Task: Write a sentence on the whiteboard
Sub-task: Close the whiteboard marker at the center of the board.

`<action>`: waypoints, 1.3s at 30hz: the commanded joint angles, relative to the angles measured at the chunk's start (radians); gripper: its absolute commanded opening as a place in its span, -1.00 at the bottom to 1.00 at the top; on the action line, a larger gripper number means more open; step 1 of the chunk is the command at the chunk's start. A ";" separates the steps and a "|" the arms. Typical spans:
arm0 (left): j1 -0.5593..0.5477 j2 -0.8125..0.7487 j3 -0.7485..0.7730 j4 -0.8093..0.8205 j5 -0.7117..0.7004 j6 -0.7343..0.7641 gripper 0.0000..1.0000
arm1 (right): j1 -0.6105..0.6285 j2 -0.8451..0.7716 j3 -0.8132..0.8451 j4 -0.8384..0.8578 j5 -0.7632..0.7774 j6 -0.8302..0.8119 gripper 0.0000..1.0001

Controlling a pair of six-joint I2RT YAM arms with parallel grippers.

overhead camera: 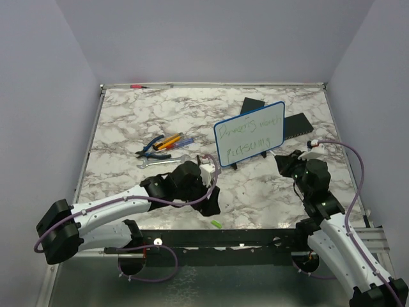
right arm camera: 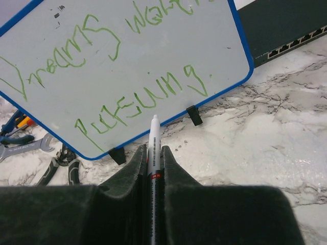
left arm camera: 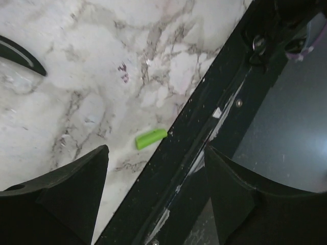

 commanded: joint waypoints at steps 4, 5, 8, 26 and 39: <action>-0.201 0.072 -0.013 -0.033 -0.167 -0.050 0.50 | -0.003 -0.040 0.014 -0.054 -0.010 0.011 -0.98; -0.211 0.088 -0.011 -0.033 -0.176 -0.034 0.49 | -0.004 -0.043 0.014 -0.055 -0.012 0.012 -0.98; -0.243 0.161 -0.001 -0.036 -0.179 0.005 0.45 | -0.004 -0.056 0.010 -0.061 -0.009 0.015 -0.98; -0.394 0.370 0.094 -0.102 -0.430 0.051 0.33 | -0.003 -0.116 0.002 -0.095 0.016 0.013 -0.98; -0.455 0.458 0.122 -0.039 -0.578 0.066 0.21 | -0.003 -0.121 0.010 -0.108 0.010 0.016 -0.98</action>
